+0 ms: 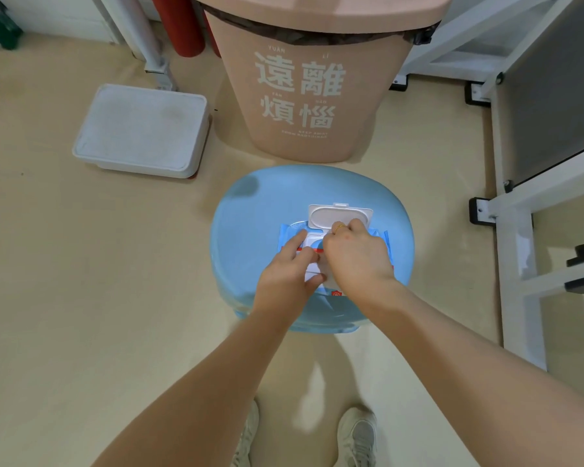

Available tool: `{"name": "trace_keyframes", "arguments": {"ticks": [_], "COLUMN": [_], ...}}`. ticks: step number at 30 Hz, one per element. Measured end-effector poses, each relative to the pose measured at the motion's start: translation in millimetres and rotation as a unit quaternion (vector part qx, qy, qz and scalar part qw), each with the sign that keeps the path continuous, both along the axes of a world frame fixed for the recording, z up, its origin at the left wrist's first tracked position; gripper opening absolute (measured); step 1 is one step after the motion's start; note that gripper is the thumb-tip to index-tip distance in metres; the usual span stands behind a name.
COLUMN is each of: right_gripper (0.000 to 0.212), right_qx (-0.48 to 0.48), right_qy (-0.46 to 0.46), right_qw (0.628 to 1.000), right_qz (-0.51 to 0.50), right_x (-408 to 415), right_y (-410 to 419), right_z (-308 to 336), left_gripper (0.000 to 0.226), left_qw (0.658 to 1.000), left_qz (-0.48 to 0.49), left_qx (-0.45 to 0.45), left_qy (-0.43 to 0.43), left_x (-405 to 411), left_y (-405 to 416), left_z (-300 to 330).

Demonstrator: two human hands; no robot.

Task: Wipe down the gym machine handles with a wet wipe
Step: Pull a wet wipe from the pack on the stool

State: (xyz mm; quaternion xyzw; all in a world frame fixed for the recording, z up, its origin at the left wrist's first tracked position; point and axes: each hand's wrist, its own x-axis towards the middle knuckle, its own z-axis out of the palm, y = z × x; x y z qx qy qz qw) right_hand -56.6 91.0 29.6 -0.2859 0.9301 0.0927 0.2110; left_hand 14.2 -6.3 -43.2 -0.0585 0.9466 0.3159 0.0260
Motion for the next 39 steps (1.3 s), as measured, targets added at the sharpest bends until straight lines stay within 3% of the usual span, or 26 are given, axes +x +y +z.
{"name": "trace_keyframes", "arguments": {"ticks": [7, 11, 16, 22, 28, 31, 35, 39], "right_gripper": [0.03, 0.024, 0.017, 0.027, 0.023, 0.016, 0.026, 0.026], "right_qx": [0.013, -0.049, -0.116, -0.148, -0.12, -0.191, -0.322, -0.316], "right_qy": [-0.007, -0.049, -0.127, -0.084, -0.027, -0.091, -0.249, -0.262], "right_qw": [0.999, 0.997, 0.985, 0.982, 0.989, 0.965, 0.882, 0.881], "right_qz": [0.03, 0.016, -0.006, -0.08, -0.08, -0.155, -0.235, -0.236], "right_x": [-4.3, -10.1, -10.9, -2.9, 3.2, -3.8, -11.0, -17.4], "right_y": [3.2, 20.9, 48.0, 35.6, 26.4, 29.3, 38.3, 48.8], "right_z": [-2.0, -1.8, 1.7, -3.2, -12.3, -11.4, 1.9, 6.5], "left_gripper": [0.038, 0.05, 0.046, 0.053, 0.051, 0.053, 0.056, 0.056], "left_qw": [1.0, 1.0, 1.0, 0.998, 0.998, 0.996, 0.993, 0.992], "left_qz": [0.015, 0.02, -0.001, 0.032, 0.036, 0.039, 0.051, 0.067], "left_qx": [-0.012, 0.008, 0.014, 0.05, 0.051, 0.079, 0.107, 0.097], "left_qy": [0.025, 0.016, 0.021, -0.013, -0.02, -0.028, -0.03, -0.049], "left_x": [3.8, 7.8, 12.1, 10.5, 10.7, 9.0, 10.1, 12.0], "left_y": [5.2, 8.6, 14.9, 17.8, 17.4, 15.9, 10.5, 11.6], "left_z": [2.3, 9.8, 14.5, 16.9, 16.3, 17.2, 16.4, 17.9]}}
